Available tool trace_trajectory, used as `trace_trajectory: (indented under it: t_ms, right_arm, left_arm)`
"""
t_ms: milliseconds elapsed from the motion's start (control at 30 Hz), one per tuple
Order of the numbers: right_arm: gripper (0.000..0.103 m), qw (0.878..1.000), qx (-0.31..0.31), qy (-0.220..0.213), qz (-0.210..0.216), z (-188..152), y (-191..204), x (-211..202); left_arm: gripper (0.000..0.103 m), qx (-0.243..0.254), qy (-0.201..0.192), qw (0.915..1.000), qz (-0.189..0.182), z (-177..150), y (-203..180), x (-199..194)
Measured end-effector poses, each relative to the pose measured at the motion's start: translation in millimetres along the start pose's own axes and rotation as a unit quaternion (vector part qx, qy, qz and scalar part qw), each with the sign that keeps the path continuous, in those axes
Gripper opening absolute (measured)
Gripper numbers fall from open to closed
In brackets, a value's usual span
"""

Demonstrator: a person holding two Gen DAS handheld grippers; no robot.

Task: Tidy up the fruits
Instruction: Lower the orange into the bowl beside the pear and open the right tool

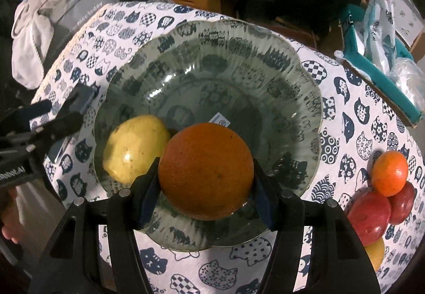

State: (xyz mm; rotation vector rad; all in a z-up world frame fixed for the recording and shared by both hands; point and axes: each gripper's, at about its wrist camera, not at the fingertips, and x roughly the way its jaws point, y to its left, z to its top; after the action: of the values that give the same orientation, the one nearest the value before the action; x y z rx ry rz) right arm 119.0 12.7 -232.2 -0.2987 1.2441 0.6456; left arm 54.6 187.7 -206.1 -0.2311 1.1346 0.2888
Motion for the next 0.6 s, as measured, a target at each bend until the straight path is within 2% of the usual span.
trace_trajectory:
  t_ms: [100, 233, 500, 533, 600]
  right_arm:
    - [0.063, 1.0, 0.001, 0.006, 0.002, 0, 1, 3]
    - [0.064, 1.0, 0.001, 0.015, 0.001, -1, 2, 6]
    - [0.064, 1.0, 0.01, 0.027, 0.003, -4, -1, 14]
    - [0.065, 1.0, 0.011, 0.026, 0.004, -4, -1, 14]
    - [0.074, 1.0, 0.01, 0.007, 0.009, -4, -2, 7]
  left_arm:
    - [0.085, -0.003, -0.004, 0.9999, -0.016, 1, 0, -3]
    - [0.079, 0.003, -0.009, 0.9998, -0.015, 3, 1, -8]
    - [0.079, 0.008, -0.007, 0.9998, -0.016, 3, 1, -15]
    - [0.079, 0.007, -0.007, 0.9998, -0.017, 3, 2, -16]
    - [0.079, 0.005, -0.006, 0.9998, -0.016, 3, 3, -17]
